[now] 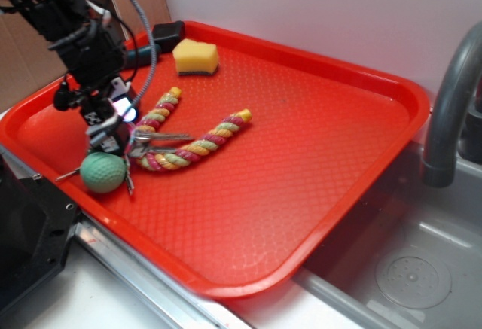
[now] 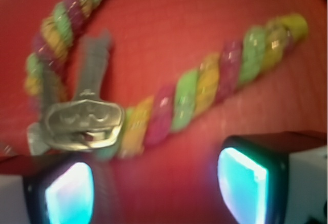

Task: Grab the silver keys.

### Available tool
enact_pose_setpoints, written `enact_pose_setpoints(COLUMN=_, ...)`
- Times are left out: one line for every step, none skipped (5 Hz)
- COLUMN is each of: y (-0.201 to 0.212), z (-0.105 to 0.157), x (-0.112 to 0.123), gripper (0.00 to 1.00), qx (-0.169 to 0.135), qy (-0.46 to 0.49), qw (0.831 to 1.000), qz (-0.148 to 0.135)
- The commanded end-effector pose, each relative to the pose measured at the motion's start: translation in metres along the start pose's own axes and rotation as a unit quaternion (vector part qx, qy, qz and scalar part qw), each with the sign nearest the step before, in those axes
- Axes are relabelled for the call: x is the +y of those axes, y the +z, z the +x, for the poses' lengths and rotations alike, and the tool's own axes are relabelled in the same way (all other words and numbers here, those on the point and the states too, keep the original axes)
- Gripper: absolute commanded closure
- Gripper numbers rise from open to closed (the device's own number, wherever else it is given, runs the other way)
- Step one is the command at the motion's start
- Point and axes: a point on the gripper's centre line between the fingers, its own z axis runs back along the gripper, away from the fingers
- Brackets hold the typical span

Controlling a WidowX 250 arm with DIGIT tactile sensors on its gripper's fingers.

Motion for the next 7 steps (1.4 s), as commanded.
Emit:
enact_pose_setpoints(y=-0.015, z=0.021, x=-0.043, gripper=0.49, qx=0.029, qy=0.003, qw=0.998, qz=-0.048)
enact_pose_setpoints(y=-0.020, z=0.027, x=-0.052, gripper=1.00, qx=0.045, qy=0.023, qw=0.998, qz=-0.048)
enact_pose_setpoints(y=-0.020, z=0.026, x=-0.050, gripper=1.00, qx=0.045, qy=0.038, qw=0.997, qz=-0.045)
enact_pose_setpoints(y=-0.019, z=0.022, x=-0.046, gripper=1.00, qx=0.045, qy=0.058, qw=0.996, qz=-0.044)
enact_pose_setpoints(y=-0.018, z=0.021, x=-0.046, gripper=1.00, qx=0.046, qy=0.071, qw=0.996, qz=-0.039)
enact_pose_setpoints(y=-0.013, z=0.019, x=-0.045, gripper=1.00, qx=0.052, qy=0.091, qw=0.994, qz=-0.038)
enact_pose_setpoints(y=0.044, z=0.004, x=-0.032, gripper=1.00, qx=0.049, qy=0.195, qw=0.980, qz=-0.006)
